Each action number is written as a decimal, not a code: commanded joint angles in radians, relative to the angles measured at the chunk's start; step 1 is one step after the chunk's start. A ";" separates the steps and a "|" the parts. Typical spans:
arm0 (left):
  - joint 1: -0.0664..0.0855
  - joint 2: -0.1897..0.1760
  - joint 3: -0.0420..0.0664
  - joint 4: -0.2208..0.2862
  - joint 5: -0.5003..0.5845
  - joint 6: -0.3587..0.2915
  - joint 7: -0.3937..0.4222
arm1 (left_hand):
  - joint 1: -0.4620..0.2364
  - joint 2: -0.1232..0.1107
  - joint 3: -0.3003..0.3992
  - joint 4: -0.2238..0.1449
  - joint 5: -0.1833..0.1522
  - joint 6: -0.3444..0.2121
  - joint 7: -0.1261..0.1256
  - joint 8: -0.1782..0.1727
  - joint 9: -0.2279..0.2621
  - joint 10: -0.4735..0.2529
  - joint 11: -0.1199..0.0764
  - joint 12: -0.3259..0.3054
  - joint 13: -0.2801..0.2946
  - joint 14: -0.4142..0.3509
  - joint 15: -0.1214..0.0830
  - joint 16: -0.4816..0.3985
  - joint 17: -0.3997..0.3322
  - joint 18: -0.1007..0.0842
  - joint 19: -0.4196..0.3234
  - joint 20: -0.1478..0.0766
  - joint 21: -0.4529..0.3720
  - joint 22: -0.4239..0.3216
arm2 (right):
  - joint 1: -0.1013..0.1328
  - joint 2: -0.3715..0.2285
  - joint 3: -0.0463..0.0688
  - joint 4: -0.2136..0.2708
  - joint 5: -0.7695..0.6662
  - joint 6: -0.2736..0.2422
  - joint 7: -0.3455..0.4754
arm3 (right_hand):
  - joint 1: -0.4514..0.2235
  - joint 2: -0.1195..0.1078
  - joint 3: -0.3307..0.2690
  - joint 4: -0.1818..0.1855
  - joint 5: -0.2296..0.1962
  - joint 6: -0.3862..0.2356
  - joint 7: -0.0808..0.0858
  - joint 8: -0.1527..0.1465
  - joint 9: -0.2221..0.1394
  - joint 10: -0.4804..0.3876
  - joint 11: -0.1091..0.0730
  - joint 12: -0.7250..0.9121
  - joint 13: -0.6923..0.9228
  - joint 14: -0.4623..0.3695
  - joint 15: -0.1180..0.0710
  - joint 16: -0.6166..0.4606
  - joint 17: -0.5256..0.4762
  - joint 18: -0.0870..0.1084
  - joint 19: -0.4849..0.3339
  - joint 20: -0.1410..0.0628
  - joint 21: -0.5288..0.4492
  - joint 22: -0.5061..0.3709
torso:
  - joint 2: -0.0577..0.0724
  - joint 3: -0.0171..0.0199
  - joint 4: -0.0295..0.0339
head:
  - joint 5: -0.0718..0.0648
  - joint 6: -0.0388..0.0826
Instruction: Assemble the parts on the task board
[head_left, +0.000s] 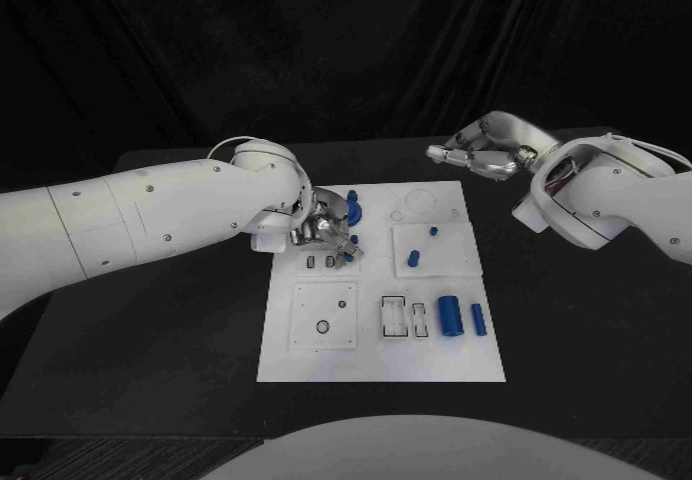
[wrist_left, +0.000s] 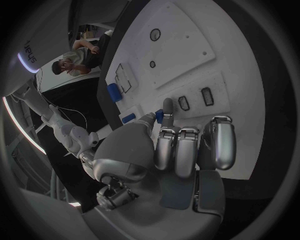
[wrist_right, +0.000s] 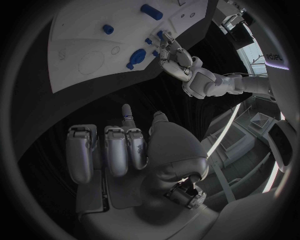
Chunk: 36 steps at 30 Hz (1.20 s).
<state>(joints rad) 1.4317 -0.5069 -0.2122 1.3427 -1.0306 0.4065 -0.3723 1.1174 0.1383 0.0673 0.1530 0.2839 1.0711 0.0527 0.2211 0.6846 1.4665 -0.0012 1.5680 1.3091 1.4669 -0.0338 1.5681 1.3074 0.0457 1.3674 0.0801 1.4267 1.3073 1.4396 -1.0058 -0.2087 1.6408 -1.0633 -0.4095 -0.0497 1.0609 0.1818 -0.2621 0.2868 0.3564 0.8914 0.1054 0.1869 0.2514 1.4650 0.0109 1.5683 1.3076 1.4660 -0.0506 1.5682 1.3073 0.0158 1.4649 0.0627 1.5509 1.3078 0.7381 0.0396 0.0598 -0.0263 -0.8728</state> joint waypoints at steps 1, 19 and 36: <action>-0.003 0.001 0.000 -0.001 -0.006 0.009 0.008 | 0.008 -0.007 0.014 -0.005 0.016 0.007 0.002 -0.009 -0.002 0.104 -0.001 0.003 0.262 0.104 -0.005 0.003 0.263 0.011 -0.006 -0.006 -0.009 0.135 | -0.003 -0.001 0.001 0.000 -0.001 0.005 -0.008 | 0.016 0.000 -0.003 -0.001 0.008 -0.006 0.001 -0.002 0.001 0.106 0.005 0.003 0.263 0.105 0.007 0.003 0.263 -0.008 0.090 0.005 -0.004 0.253 | 0.000 -0.0001 -0.0005 | 0.000 0.000; -0.003 -0.016 0.000 0.000 -0.006 -0.014 0.012 | -0.006 -0.087 0.270 -0.121 0.214 0.019 0.006 -0.040 0.020 0.104 0.001 0.003 0.262 0.104 -0.008 0.003 0.263 0.012 -0.004 -0.006 -0.020 0.146 | -0.008 -0.004 0.001 -0.002 -0.001 0.028 -0.020 | 0.044 0.008 0.000 -0.002 0.039 -0.005 0.001 -0.002 0.006 0.106 0.005 0.003 0.263 0.105 0.006 0.003 0.263 -0.008 0.089 0.005 -0.006 0.252 | -0.001 -0.0004 0.0005 | 0.002 0.000; -0.003 -0.062 0.000 0.038 -0.006 -0.072 0.012 | -0.072 -0.127 0.446 -0.197 0.251 0.033 0.000 -0.011 0.098 0.104 -0.006 0.003 0.262 0.104 -0.009 0.003 0.263 0.010 0.009 -0.009 -0.019 0.161 | -0.012 -0.010 0.001 -0.001 -0.001 0.046 -0.035 | 0.059 0.013 0.004 -0.003 0.049 -0.004 0.001 -0.002 0.008 0.106 0.005 0.003 0.263 0.105 0.006 0.003 0.263 -0.008 0.088 0.004 -0.006 0.252 | -0.001 -0.0004 0.0001 | 0.001 0.000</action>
<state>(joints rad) 1.4309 -0.5633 -0.2124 1.3736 -1.0308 0.3649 -0.3711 1.0544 0.0111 0.4021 0.0607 0.5284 1.0975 0.0607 0.2064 0.7826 1.4666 -0.0012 1.5680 1.3092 1.4667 -0.0340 1.5681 1.3074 0.0456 1.3711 0.0693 1.4115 1.3073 1.4305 -1.0130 -0.2086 1.6386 -1.0633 -0.3741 -0.0582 1.1122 0.1934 -0.2620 0.2868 0.3992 0.8914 0.1054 0.1869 0.2580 1.4650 0.0109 1.5683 1.3075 1.4659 -0.0506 1.5682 1.3073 0.0159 1.4649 0.0627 1.5510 1.3075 0.7375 0.0391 0.0603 -0.0245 -0.8728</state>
